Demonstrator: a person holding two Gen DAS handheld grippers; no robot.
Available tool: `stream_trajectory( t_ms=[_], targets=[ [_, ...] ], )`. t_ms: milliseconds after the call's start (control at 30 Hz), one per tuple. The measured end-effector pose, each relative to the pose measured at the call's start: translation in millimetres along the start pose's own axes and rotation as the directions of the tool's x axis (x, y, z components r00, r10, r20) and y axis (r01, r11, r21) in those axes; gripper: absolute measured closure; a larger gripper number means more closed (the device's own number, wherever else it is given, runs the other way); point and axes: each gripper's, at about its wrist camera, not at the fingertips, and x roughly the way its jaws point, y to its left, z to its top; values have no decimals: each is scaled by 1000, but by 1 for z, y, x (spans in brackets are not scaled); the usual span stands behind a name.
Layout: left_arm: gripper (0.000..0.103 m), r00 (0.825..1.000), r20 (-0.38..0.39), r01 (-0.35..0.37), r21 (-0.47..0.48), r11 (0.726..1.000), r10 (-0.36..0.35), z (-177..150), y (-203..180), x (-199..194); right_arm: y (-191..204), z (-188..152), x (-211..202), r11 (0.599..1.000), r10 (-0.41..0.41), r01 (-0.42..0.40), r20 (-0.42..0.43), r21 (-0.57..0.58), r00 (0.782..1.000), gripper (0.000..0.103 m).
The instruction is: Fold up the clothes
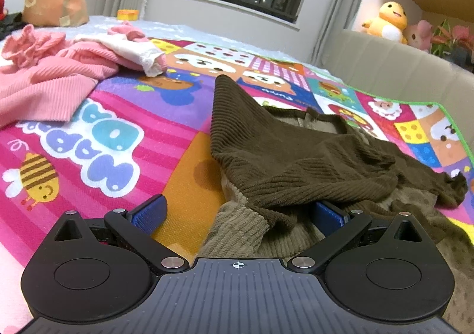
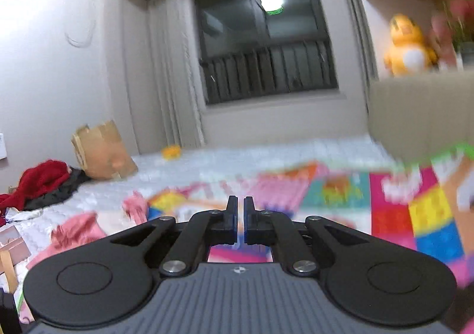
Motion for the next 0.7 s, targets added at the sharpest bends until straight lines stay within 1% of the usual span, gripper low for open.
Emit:
stream_trajectory(
  t_ms=[33,100,133,167,200,233,267,400,467,500,567,633,700],
  targets=[
    [0,1000,3,7,-9,1000,-7,0,2,0,-9,-12,4,999,-31,32,-41,15,999,96],
    [0,1000,8,17,-23,1000,-17,0,4,-1,-29,-36,8,993,-98,104,-117,46,988,91],
    [0,1000,9,17,-24,1000,-17,0,4,-1,-43,-46,7,987,-137,148,-148,65,980,84],
    [0,1000,9,18,-25,1000,-18,0,3,-2,-58,-56,4,977,-181,196,-166,80,969,75],
    [0,1000,10,18,-26,1000,-18,0,3,-2,-73,-64,-1,965,-227,246,-178,94,957,70],
    [0,1000,10,18,-26,1000,-18,0,3,-2,-88,-71,-8,949,-275,297,-184,109,944,60],
    [0,1000,10,17,-25,1000,-17,0,3,-2,-104,-76,-15,929,-322,348,-186,125,928,54],
    [0,1000,9,14,-24,1000,-13,0,2,-1,-165,-91,-39,841,-454,487,-180,236,873,51],
    [0,1000,8,11,-21,1000,-11,0,2,-1,-191,-99,-42,801,-484,521,-193,295,853,50],
    [0,1000,7,10,-20,1000,-9,0,2,-1,-201,-103,-39,788,-487,528,-205,317,849,50],
    [0,1000,6,8,-17,1000,-8,0,2,0,-214,-113,-29,775,-474,526,-230,349,850,49],
    [0,1000,5,6,-16,1000,-6,0,2,0,-219,-115,-19,778,-473,526,-231,343,850,48],
    [0,1000,3,5,-15,1000,-5,0,2,0,-218,-110,-6,796,-470,520,-225,311,854,47]
  ],
)
